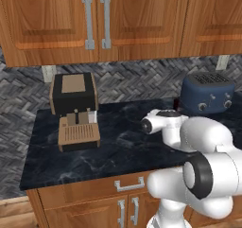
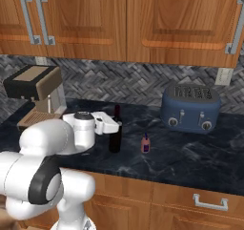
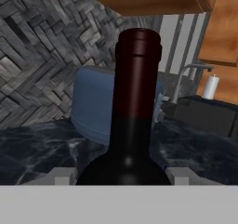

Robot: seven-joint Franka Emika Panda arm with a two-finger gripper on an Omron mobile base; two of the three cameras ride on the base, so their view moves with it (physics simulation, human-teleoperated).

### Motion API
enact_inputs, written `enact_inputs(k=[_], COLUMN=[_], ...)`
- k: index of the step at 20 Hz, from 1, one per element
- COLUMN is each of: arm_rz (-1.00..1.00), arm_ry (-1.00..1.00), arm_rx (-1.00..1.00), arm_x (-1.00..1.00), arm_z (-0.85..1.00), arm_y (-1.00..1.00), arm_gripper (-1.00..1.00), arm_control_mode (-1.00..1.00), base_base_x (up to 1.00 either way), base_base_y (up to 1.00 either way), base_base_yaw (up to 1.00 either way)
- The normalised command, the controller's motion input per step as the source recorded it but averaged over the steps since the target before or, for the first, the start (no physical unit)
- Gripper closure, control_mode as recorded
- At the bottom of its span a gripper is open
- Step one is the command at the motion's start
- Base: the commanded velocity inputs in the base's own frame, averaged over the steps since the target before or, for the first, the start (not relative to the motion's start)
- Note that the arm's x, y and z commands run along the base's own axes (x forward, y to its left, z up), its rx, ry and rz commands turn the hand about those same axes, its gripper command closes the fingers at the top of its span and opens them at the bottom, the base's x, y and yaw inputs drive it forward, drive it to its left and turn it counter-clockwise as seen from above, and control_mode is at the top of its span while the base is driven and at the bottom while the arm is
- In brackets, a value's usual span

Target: There is a wine glass and glass cup on the dining counter. Place the wine bottle next to the wine glass and the juice bottle next to the glass cup.

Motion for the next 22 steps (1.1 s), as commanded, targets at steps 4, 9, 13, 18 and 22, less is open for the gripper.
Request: enact_inputs(k=[4, 9, 13, 18, 22], arm_rz=[0.11, 0.05, 0.00, 0.00, 0.00], arm_ry=[-0.01, -0.03, 0.00, 0.00, 0.00], arm_rx=[0.00, 0.00, 0.00, 0.00, 0.00], arm_x=[-0.18, -0.28, -0.25, -0.21, -0.11], arm_z=[0.04, 0.18, 0.25, 0.24, 0.32], arm_y=[0.08, 0.24, 0.30, 0.33, 0.28], arm_gripper=[1.00, 1.00, 1.00, 1.00, 1.00], arm_control_mode=[-1.00, -1.00, -1.00, -1.00, -1.00], base_base_x=[0.00, 0.00, 0.00, 0.00, 0.00], base_base_y=[0.00, 0.00, 0.00, 0.00, 0.00], base_base_yaw=[0.00, 0.00, 0.00, 0.00, 0.00])
